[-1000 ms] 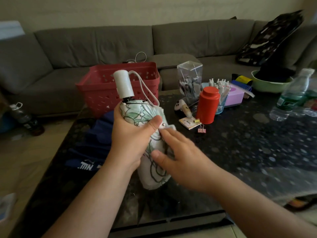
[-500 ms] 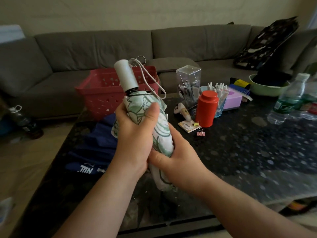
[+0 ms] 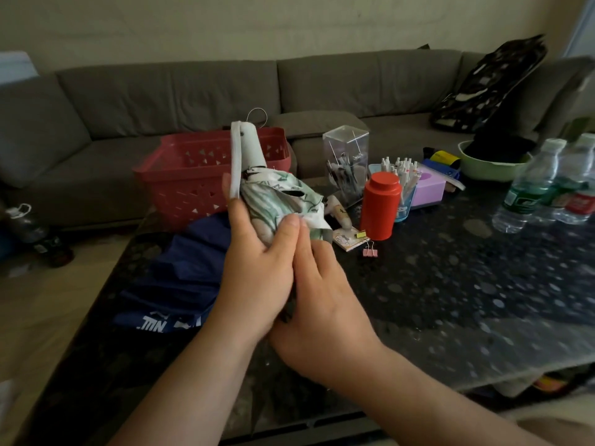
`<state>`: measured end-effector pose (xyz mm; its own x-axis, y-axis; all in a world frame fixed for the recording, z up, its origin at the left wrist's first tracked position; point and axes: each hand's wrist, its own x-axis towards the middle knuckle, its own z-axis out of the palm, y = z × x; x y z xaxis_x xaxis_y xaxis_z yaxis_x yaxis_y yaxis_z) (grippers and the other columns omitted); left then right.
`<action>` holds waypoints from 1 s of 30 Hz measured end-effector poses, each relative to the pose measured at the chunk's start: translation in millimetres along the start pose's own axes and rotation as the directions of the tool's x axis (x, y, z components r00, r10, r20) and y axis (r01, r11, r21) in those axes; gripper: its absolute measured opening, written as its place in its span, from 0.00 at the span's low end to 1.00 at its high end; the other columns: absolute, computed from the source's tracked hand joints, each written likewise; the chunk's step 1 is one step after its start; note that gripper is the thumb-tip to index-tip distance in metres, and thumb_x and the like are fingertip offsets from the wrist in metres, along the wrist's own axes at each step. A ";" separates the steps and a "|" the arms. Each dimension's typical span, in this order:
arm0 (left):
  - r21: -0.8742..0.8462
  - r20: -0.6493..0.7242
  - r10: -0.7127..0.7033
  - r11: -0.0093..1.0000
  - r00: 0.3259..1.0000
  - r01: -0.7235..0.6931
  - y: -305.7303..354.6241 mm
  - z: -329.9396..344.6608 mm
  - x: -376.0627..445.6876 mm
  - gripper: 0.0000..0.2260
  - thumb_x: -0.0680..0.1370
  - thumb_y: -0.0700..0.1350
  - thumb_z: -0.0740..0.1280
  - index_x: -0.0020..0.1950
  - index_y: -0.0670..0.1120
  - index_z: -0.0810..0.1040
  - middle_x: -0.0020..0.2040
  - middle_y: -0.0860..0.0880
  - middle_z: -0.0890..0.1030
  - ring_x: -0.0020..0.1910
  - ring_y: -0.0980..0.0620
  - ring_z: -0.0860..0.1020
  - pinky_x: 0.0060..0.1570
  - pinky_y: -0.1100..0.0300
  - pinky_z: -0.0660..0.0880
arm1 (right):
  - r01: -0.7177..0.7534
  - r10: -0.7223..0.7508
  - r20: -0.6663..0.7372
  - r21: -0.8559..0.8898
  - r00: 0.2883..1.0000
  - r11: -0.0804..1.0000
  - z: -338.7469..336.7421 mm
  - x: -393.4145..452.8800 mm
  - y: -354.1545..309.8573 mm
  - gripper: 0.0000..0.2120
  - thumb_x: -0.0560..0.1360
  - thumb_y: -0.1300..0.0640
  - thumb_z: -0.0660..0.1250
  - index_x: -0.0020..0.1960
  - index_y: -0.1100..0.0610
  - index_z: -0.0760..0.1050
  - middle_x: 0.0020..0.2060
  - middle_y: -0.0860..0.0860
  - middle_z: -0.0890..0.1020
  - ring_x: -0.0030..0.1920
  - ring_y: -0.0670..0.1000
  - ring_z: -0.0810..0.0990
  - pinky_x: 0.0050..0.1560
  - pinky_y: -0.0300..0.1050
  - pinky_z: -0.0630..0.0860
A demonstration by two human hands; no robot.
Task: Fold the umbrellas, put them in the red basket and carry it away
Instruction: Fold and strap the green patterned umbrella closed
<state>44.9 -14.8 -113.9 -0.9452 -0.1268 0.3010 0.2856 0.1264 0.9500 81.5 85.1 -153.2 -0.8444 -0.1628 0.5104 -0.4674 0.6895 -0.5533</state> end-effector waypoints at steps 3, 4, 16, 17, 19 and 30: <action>0.011 -0.002 -0.028 1.000 1.000 0.028 -5.4 -11.3 6.1 0.36 0.81 0.48 0.74 0.83 0.61 0.58 0.68 0.58 0.79 0.59 0.65 0.82 0.57 0.62 0.83 | -0.154 0.097 0.226 0.250 0.969 0.956 -14.9 1.7 4.9 0.58 0.70 0.48 0.77 0.85 0.46 0.40 0.70 0.42 0.65 0.72 0.42 0.68 0.71 0.44 0.73; 0.010 -0.004 -0.042 0.999 0.999 0.042 -7.5 -14.3 7.4 0.37 0.79 0.48 0.75 0.82 0.61 0.59 0.69 0.57 0.80 0.59 0.62 0.83 0.56 0.58 0.84 | -0.194 0.102 0.306 0.289 0.946 0.937 -21.5 4.4 8.8 0.57 0.70 0.47 0.77 0.85 0.45 0.42 0.70 0.39 0.65 0.73 0.39 0.67 0.72 0.43 0.72; 0.053 0.111 -0.059 0.997 0.992 0.053 -15.7 -15.2 -0.2 0.43 0.73 0.51 0.82 0.81 0.59 0.61 0.65 0.57 0.83 0.61 0.57 0.84 0.58 0.48 0.83 | -0.054 0.063 -0.105 0.083 0.993 0.995 -71.9 38.2 25.8 0.17 0.73 0.42 0.73 0.61 0.41 0.80 0.52 0.38 0.78 0.53 0.41 0.77 0.52 0.35 0.75; 0.043 0.117 -0.049 0.998 0.992 0.044 -15.8 -13.8 -1.2 0.43 0.73 0.50 0.82 0.82 0.58 0.61 0.65 0.57 0.83 0.60 0.56 0.84 0.57 0.47 0.84 | -0.045 0.050 -0.095 0.053 0.994 0.998 -69.3 39.5 25.2 0.17 0.73 0.40 0.73 0.60 0.42 0.80 0.53 0.40 0.77 0.55 0.42 0.77 0.55 0.39 0.76; 0.023 0.128 -0.028 0.999 0.991 0.025 -15.9 -10.9 -3.0 0.43 0.73 0.48 0.81 0.82 0.58 0.61 0.64 0.56 0.84 0.59 0.56 0.85 0.57 0.47 0.84 | -0.038 0.040 -0.089 0.031 0.995 0.999 -63.5 41.1 26.9 0.15 0.73 0.39 0.72 0.57 0.43 0.81 0.55 0.43 0.77 0.58 0.48 0.77 0.60 0.50 0.77; -0.093 0.333 -0.031 0.994 0.942 0.065 -11.1 -6.1 -12.6 0.41 0.65 0.42 0.81 0.76 0.53 0.69 0.59 0.54 0.86 0.58 0.55 0.86 0.51 0.59 0.83 | -0.245 0.244 0.042 0.319 0.969 0.915 -69.8 52.7 40.2 0.06 0.79 0.54 0.72 0.44 0.49 0.80 0.56 0.47 0.77 0.55 0.42 0.78 0.57 0.35 0.74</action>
<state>54.6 -20.5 -127.7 -0.9523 0.2044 0.2265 0.2366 0.0260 0.9713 36.5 153.5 -102.7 -0.9432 -0.0191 0.3316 -0.3050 0.4456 -0.8417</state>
